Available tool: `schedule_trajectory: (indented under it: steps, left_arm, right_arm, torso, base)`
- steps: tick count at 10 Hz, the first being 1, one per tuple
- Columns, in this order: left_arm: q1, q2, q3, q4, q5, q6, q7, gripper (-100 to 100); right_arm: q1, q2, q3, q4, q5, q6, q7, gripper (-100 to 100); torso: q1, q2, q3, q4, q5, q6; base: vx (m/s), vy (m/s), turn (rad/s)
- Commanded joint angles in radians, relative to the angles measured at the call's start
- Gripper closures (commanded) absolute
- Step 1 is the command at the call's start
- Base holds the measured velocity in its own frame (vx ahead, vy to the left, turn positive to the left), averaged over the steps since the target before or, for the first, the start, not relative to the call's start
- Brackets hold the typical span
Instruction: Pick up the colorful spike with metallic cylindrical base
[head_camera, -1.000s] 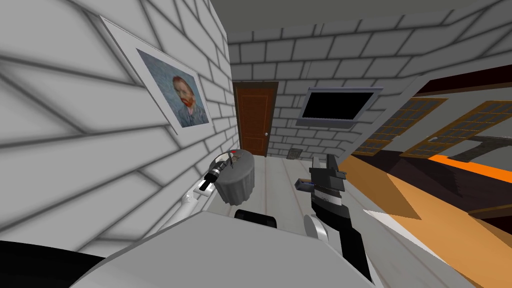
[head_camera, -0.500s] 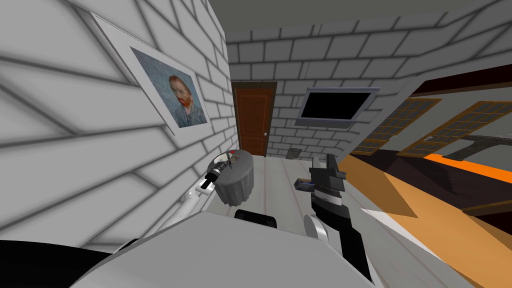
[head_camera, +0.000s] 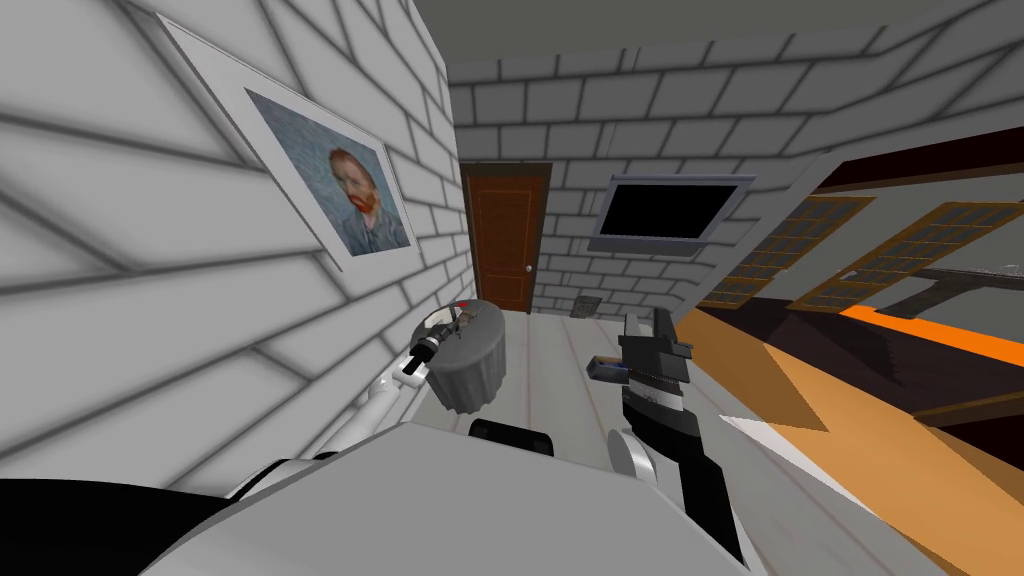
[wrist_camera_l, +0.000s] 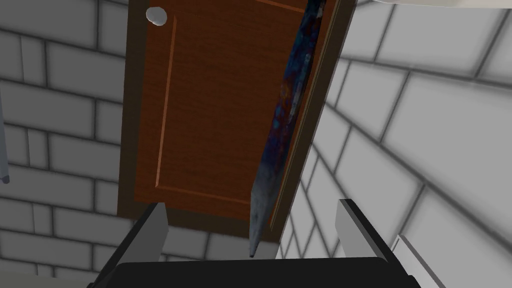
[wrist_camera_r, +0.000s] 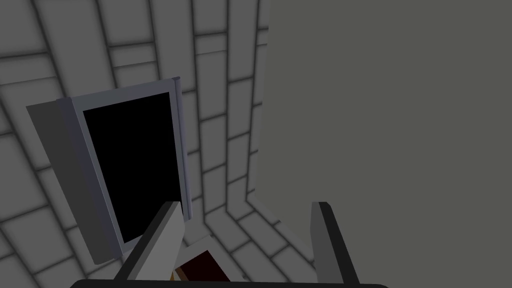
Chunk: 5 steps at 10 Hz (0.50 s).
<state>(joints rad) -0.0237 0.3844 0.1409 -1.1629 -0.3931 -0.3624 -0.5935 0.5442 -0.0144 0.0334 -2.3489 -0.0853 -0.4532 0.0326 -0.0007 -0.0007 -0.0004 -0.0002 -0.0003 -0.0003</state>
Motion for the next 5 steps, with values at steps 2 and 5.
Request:
schedule_trajectory:
  steps: [2,5]
  left_arm:
    - [-0.049,0.012,0.007,0.088,-0.022,0.002,-0.035,-100]
    - [-0.068,0.017,0.009,0.141,-0.030,0.003,-0.048,-100]
  right_arm:
    - [0.000,0.000,0.000,0.000,0.000,0.000,0.000,0]
    - [0.000,0.000,0.000,0.000,0.000,0.000,0.000,0]
  torso:
    - [-0.001,0.000,0.000,0.000,0.000,0.000]
    - [0.000,0.000,0.000,0.000,0.000,0.000]
  base:
    - [0.016,-0.024,-0.031]
    - [0.014,-0.016,-0.011]
